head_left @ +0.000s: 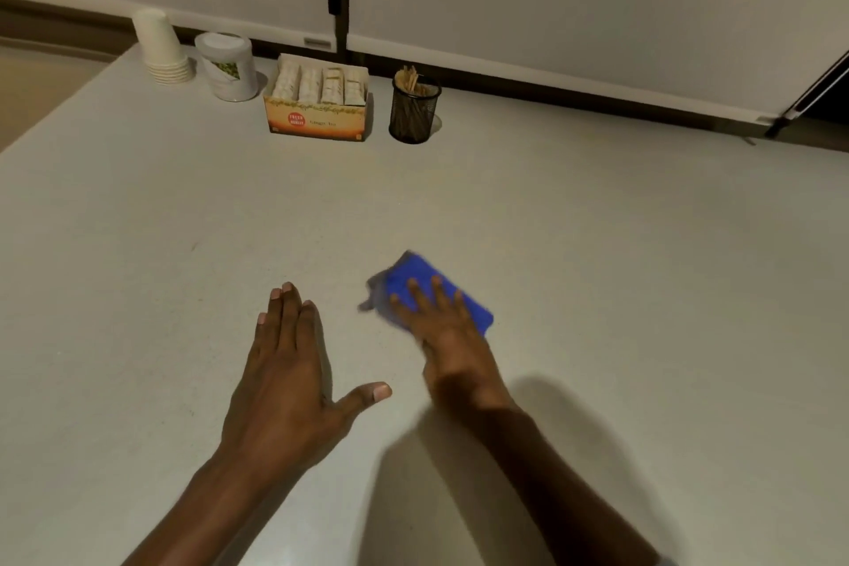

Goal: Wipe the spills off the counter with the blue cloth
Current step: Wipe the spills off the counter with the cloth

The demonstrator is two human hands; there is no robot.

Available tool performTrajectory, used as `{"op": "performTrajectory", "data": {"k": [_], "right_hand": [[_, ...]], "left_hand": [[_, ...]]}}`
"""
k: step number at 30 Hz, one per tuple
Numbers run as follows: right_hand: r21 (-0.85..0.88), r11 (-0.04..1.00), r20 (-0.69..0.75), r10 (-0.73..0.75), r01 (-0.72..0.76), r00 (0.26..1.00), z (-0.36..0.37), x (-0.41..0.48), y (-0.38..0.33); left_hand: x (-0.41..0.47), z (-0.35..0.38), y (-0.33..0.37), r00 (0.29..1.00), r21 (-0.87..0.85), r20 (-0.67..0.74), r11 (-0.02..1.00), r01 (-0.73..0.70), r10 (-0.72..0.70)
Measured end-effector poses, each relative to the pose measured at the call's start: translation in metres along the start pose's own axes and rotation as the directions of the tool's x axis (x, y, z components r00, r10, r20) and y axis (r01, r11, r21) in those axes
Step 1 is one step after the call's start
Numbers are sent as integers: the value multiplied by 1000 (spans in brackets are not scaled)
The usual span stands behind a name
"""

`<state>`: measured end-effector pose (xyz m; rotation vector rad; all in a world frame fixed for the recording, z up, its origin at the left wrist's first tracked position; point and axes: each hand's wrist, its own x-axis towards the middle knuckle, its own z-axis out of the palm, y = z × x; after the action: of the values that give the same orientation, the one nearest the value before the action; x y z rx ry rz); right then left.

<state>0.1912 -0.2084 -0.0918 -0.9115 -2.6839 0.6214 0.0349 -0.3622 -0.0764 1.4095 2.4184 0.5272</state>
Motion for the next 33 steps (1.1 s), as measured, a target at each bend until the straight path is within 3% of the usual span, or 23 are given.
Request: {"op": "performTrajectory", "data": {"k": [3,6,9,12,15,18,22,25,28,33], "right_hand": [[-53,992,41,-112,114,993,-13,-23,6],[13,999,-44,36,-36,998,-52,0,44],[83,970,-147,241,-231,959,-77,60,78],[162,939,-159,328,-303,931,-67,121,82],[154,965,-167,236,-212,957,-39,153,50],[112,993,-80,44,-35,996,-8,146,3],[64,984,-29,-164,166,986,15,85,-30],[30,966,40,-257,255,966,8,38,-18],[77,986,25,-152,150,988,-21,36,11],[151,985,-116,96,-78,989,-43,105,26]], "left_hand": [[8,-5,-13,1000,18,13,1000,10,-11],[6,-6,-23,1000,27,23,999,-19,19],[5,-6,-25,999,25,20,999,-35,34],[4,-6,-23,999,30,23,999,-37,37],[3,-6,-25,999,13,21,999,-35,34],[2,-7,-25,999,-8,13,999,-31,31],[2,-11,-31,998,-30,-65,999,20,-22],[4,-16,-41,997,-20,-42,998,66,-67],[6,-17,-47,997,18,2,997,73,-73],[6,-18,-46,998,58,16,996,65,-66]]}}
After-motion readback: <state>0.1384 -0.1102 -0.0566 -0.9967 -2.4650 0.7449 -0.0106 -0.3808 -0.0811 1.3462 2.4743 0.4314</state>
